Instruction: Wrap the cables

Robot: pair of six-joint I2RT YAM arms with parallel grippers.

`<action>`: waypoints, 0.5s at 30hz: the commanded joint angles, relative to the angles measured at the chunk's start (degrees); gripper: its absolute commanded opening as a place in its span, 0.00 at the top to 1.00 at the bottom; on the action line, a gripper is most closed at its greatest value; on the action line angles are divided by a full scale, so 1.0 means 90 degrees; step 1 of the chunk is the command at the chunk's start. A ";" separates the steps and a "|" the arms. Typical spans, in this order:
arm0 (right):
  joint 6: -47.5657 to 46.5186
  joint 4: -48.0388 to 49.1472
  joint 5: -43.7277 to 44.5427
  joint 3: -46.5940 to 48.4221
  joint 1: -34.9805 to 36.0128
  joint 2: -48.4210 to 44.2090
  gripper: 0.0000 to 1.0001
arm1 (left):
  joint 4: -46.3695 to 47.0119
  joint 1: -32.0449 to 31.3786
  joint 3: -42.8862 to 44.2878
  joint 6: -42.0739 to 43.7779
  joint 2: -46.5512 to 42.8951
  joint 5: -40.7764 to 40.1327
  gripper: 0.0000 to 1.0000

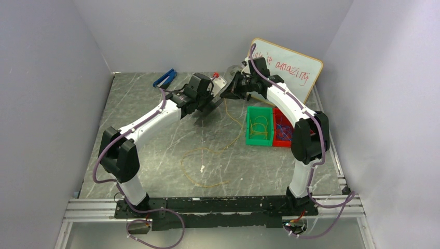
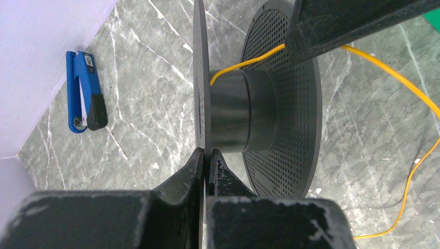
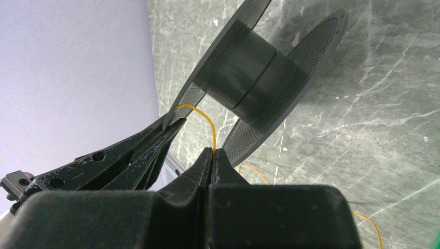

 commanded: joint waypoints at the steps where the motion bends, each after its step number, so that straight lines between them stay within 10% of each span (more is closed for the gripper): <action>1: -0.0028 0.0155 -0.0116 0.0199 -0.0066 -0.0234 1.00 | -0.0010 -0.0077 -0.0001 -0.0153 -0.0193 0.0444 0.97; 15: 0.0030 0.0240 -0.0250 0.0187 -0.0039 -0.0125 1.00 | -0.0061 -0.0082 0.0080 -0.0195 -0.0137 0.0497 0.97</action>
